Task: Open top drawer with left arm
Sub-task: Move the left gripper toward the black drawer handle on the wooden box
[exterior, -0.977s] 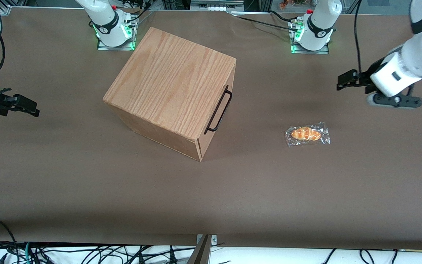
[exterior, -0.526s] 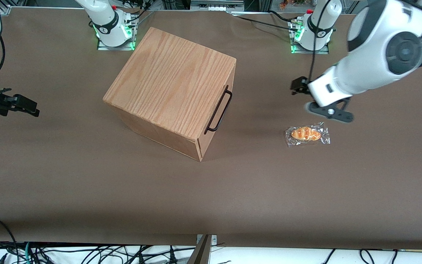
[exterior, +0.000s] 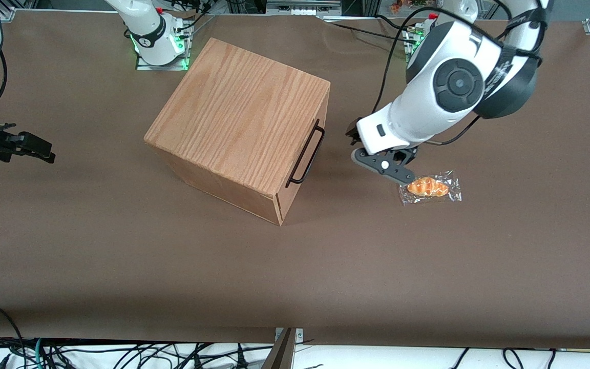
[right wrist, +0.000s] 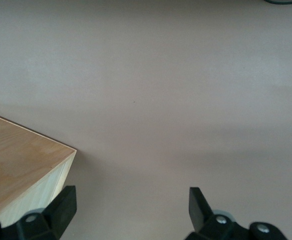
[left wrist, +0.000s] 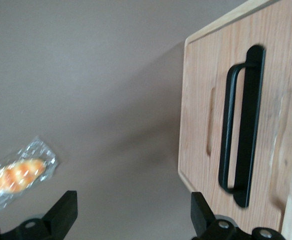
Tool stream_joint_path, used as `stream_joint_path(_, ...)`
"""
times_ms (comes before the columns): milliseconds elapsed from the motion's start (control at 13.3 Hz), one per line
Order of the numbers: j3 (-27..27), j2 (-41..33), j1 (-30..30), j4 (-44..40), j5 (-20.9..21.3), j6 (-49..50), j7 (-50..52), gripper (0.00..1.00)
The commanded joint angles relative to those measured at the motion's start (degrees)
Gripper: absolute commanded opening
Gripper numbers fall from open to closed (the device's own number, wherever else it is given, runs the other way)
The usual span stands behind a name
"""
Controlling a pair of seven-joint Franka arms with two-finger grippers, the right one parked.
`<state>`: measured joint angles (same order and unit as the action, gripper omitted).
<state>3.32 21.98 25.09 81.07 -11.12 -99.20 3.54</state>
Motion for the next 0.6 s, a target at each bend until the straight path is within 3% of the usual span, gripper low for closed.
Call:
stream_joint_path(0, -0.68, 3.41, 3.20, -2.50, -3.11, -3.36, -1.25, 1.00)
stream_joint_path(526, -0.68, 7.02, 5.94, -2.32, -5.67, -7.33, -6.61, 1.00)
